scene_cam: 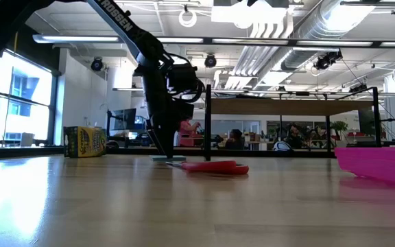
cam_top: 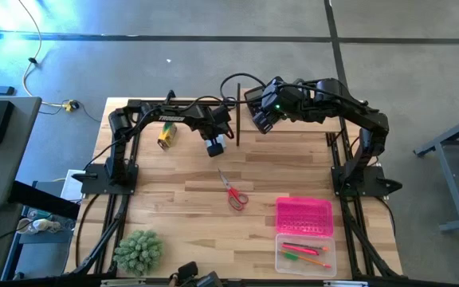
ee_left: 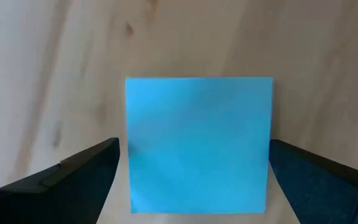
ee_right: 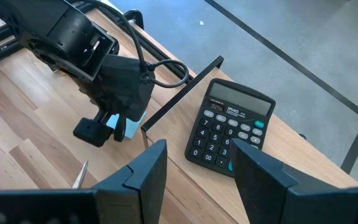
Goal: Pack school essentials
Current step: Put the blue sticky notes into the supply box
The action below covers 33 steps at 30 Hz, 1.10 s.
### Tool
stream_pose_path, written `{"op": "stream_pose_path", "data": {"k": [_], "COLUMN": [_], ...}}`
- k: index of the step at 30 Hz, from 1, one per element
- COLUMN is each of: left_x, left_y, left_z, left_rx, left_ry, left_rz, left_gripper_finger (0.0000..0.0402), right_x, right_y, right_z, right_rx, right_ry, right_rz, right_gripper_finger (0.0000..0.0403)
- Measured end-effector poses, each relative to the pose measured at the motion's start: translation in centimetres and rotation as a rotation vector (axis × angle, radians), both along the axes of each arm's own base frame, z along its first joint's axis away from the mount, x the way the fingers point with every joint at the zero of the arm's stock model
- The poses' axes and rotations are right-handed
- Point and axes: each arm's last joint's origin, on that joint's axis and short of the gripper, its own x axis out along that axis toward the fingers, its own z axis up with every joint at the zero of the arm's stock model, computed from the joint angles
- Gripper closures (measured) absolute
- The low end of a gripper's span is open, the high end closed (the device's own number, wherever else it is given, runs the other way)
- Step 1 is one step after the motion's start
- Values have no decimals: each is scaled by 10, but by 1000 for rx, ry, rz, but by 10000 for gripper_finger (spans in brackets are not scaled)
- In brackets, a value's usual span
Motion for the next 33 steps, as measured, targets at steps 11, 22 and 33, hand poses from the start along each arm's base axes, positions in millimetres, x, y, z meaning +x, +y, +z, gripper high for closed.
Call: {"op": "stream_pose_path", "data": {"k": [11, 22, 33], "left_x": [1, 0, 0], "left_y": [0, -3, -26], "left_z": [-10, -12, 4], "left_rx": [-35, -86, -148], "left_ry": [18, 21, 40], "left_rz": [-3, 46, -2], "left_gripper_finger": [16, 111, 135], "right_x": [0, 0, 0], "right_y": [0, 0, 0], "right_z": [0, 0, 0], "right_rx": [0, -1, -1], "right_ry": [-3, -3, -4], "right_rz": [0, 0, 0], "right_gripper_finger": [237, 237, 237]}}
